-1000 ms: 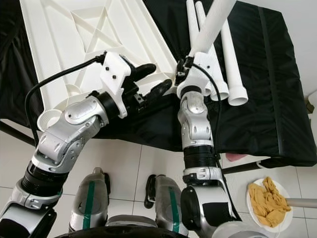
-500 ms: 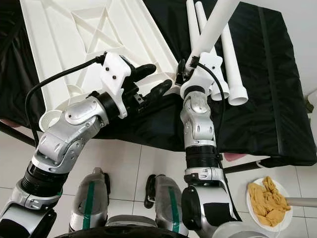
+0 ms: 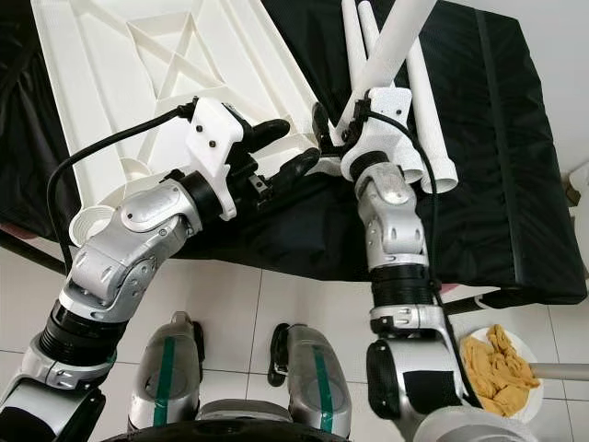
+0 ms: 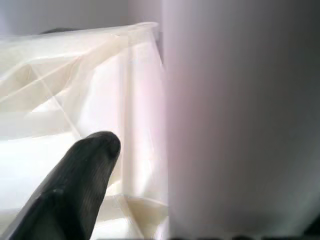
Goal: Building children table
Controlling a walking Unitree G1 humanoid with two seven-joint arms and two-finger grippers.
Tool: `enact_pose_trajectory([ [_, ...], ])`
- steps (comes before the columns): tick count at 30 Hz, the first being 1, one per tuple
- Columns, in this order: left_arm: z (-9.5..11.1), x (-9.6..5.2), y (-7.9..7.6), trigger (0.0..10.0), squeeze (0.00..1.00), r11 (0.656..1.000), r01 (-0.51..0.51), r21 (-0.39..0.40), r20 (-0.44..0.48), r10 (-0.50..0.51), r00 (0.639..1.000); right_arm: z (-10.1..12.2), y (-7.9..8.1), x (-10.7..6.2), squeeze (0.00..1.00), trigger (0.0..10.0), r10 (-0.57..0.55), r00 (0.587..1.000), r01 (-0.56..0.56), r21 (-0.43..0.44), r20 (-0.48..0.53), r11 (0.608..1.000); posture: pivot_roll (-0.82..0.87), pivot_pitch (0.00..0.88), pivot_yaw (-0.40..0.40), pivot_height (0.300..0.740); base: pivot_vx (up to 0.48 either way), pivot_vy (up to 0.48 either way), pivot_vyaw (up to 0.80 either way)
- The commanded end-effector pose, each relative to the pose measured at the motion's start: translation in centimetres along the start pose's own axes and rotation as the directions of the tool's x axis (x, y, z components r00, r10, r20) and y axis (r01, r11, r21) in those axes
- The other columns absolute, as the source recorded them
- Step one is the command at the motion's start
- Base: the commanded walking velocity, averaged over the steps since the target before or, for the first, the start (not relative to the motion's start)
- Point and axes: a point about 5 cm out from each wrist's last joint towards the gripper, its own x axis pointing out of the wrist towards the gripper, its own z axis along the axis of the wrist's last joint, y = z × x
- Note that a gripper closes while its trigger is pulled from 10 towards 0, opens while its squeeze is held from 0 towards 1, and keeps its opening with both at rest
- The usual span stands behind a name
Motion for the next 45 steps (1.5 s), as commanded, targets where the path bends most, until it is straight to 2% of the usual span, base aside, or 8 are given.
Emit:
enact_pose_trajectory([
  [1,0.0,0.1,-0.2,10.0,0.0,1.0,0.007,-0.005,-0.002,-0.007,1.0,0.2,-0.5,0.0,0.0,10.0,0.045,0.999,-0.045,-0.016,0.015,0.999,0.09,0.062,-0.099,0.74,0.0,0.0,0.0],
  [17,0.2,-0.1,0.1,10.0,0.0,1.0,-0.011,-0.001,-0.001,0.011,1.0,-1.1,-5.2,-0.6,0.0,10.0,0.251,0.965,-0.253,-0.019,-0.074,0.967,0.1,0.07,-0.097,0.74,0.0,0.0,0.0],
  [30,0.2,-0.1,0.1,10.0,0.0,1.0,-0.005,-0.002,-0.005,0.005,1.0,-2.2,-5.2,-0.5,0.0,9.1,0.307,0.947,-0.306,0.03,-0.093,0.952,0.1,0.069,-0.088,0.74,0.0,0.0,0.0],
  [37,0.2,0.0,0.0,10.0,0.0,1.0,-0.001,-0.003,-0.005,0.001,1.0,-2.2,-4.8,0.1,0.0,10.0,0.328,0.942,-0.325,0.045,-0.074,0.945,0.1,0.067,-0.088,0.74,0.0,0.0,0.0],
  [38,0.2,0.0,0.0,10.0,0.0,1.0,0.0,-0.004,-0.005,0.0,1.0,-2.2,-4.8,0.2,0.0,8.1,0.333,0.941,-0.331,0.047,-0.066,0.943,0.1,0.065,-0.088,0.74,0.0,0.0,0.0],
  [40,0.2,0.0,0.0,10.0,0.0,1.0,0.0,-0.004,-0.005,0.0,1.0,-2.1,-4.7,0.3,0.0,8.1,0.337,0.939,-0.335,0.049,-0.061,0.941,0.1,0.065,-0.088,0.74,0.0,0.0,0.0],
  [41,0.2,0.0,0.0,10.0,0.0,1.0,0.001,-0.003,-0.004,-0.001,1.0,-2.1,-4.7,0.4,0.0,0.0,0.337,0.94,-0.334,0.049,-0.054,0.941,0.1,0.065,-0.09,0.74,0.0,0.0,0.0],
  [45,0.2,0.0,0.0,10.0,0.0,1.0,0.0,-0.002,-0.004,0.0,1.0,-1.9,-4.7,0.6,0.0,0.0,0.34,0.94,-0.338,0.052,-0.038,0.94,0.1,0.063,-0.09,0.74,0.0,0.0,0.0],
])
